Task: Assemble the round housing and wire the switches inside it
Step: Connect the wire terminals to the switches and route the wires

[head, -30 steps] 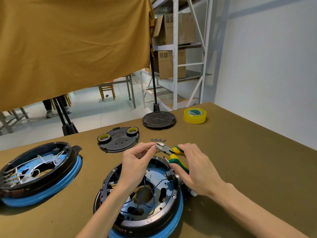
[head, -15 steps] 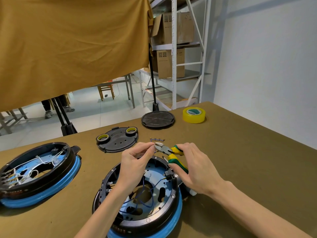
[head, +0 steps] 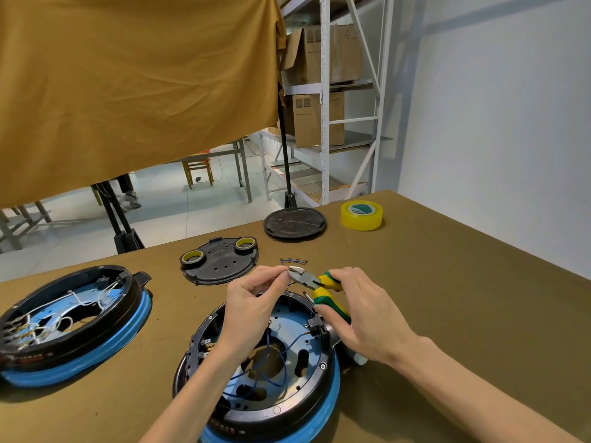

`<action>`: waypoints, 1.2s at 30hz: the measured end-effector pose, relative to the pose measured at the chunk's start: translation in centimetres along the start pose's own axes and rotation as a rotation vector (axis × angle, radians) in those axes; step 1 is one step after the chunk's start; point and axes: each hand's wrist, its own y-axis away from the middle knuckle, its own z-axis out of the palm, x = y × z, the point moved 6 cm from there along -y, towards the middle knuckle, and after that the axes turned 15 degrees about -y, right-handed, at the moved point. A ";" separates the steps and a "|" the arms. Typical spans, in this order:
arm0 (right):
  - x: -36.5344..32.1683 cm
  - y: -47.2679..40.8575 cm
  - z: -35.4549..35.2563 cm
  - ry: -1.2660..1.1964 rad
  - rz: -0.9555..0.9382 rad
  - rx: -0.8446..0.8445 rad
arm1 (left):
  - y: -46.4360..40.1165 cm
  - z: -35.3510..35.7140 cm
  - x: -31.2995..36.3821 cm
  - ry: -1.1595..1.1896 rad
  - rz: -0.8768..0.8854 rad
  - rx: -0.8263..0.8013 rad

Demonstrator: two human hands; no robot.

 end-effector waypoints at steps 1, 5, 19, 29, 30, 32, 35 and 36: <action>0.0 0.0 0.0 -0.003 0.005 0.000 | 0.0 0.0 0.0 0.002 -0.001 -0.001; -0.2 -0.1 -0.2 0.001 0.028 0.004 | 0.1 -0.1 0.1 0.004 0.007 0.007; -0.5 -0.5 -0.6 0.064 0.001 -0.027 | 0.1 -0.4 0.2 -0.017 0.040 0.029; -0.4 -0.3 -0.2 0.003 0.014 -0.021 | -0.1 -0.4 0.0 -0.021 0.040 0.036; -0.4 -0.2 -0.1 0.000 0.017 -0.022 | -0.1 -0.4 0.0 -0.023 0.039 0.037; -0.2 -0.2 0.0 -0.004 0.022 -0.026 | 0.0 -0.5 0.0 -0.025 0.040 0.040; 0.0 -0.1 0.2 -0.003 0.029 -0.036 | 0.0 -0.5 0.0 -0.034 0.044 0.044; 0.1 0.0 0.2 -0.005 0.032 -0.036 | 0.0 -0.6 0.0 -0.036 0.044 0.047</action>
